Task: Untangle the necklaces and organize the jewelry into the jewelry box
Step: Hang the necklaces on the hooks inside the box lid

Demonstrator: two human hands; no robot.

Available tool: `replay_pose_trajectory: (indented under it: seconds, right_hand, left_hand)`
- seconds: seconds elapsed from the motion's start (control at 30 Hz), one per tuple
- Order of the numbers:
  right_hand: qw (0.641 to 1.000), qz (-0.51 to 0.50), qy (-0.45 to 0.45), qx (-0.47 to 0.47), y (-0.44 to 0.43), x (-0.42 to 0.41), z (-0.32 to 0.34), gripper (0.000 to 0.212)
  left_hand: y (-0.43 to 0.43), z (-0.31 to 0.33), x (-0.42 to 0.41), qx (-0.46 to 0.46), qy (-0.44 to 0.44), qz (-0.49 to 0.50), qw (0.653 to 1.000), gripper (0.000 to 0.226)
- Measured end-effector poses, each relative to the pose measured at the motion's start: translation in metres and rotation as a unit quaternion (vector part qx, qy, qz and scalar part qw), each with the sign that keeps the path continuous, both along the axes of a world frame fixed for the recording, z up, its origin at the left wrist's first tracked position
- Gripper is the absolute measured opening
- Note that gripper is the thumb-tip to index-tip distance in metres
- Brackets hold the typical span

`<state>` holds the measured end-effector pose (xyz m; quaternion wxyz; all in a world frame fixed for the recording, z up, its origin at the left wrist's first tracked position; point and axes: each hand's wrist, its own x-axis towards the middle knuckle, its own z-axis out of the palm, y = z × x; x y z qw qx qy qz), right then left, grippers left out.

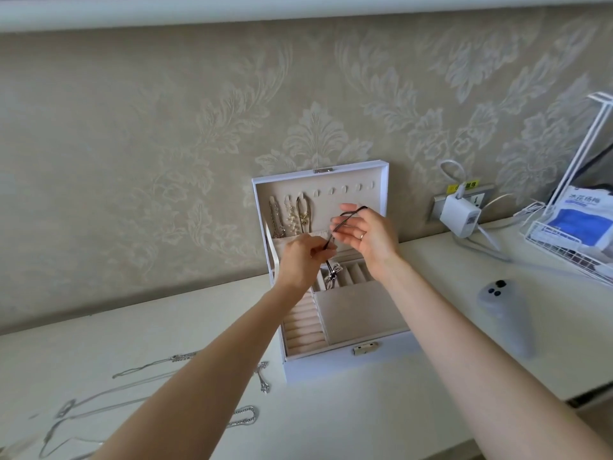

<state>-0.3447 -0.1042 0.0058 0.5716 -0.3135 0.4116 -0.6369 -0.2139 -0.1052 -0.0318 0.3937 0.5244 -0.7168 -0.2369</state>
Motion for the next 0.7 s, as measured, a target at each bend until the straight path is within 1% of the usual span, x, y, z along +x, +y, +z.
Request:
replay_pose_trajectory:
  seconds: [0.07,0.13,0.2,0.27,0.33,0.37,0.5,0.57,0.7]
  right_hand:
    - [1.0,-0.007,-0.019,-0.002,-0.003,0.001,-0.002,0.02]
    - [1.0,-0.017,0.001,0.009,-0.004,0.004,-0.007,0.037]
    - [0.999,-0.014,0.046,0.021,-0.002,0.005,-0.011,0.049]
    - [0.993,0.018,0.113,0.022,0.002,0.007,-0.012,0.045]
    - [0.981,0.061,0.185,0.011,0.005,0.009,-0.013,0.034]
    - [0.976,0.071,0.204,0.003,0.006,0.011,-0.014,0.03]
    - [0.98,0.037,0.193,-0.035,0.008,0.014,-0.015,0.022]
    - [0.977,0.014,0.208,-0.045,0.007,0.015,-0.014,0.02]
    - [0.967,-0.031,0.245,-0.064,0.007,0.014,-0.012,0.019]
  left_hand:
    - [0.002,0.001,0.001,0.031,0.06,0.01,0.998,0.01]
    - [0.005,0.002,0.002,0.049,0.107,0.022,0.993,0.02]
    - [0.006,0.004,0.003,0.049,0.125,0.029,0.99,0.023]
    - [0.007,0.006,0.004,0.05,0.145,0.028,0.988,0.023]
    - [0.008,0.008,0.005,0.054,0.153,0.025,0.986,0.023]
    - [0.008,0.008,0.005,0.053,0.147,0.026,0.987,0.024]
    - [0.008,0.009,0.007,0.038,0.116,0.034,0.992,0.022]
    - [0.008,0.009,0.007,0.039,0.114,0.031,0.992,0.017]
    - [0.008,0.011,0.005,0.093,0.139,0.005,0.986,0.013]
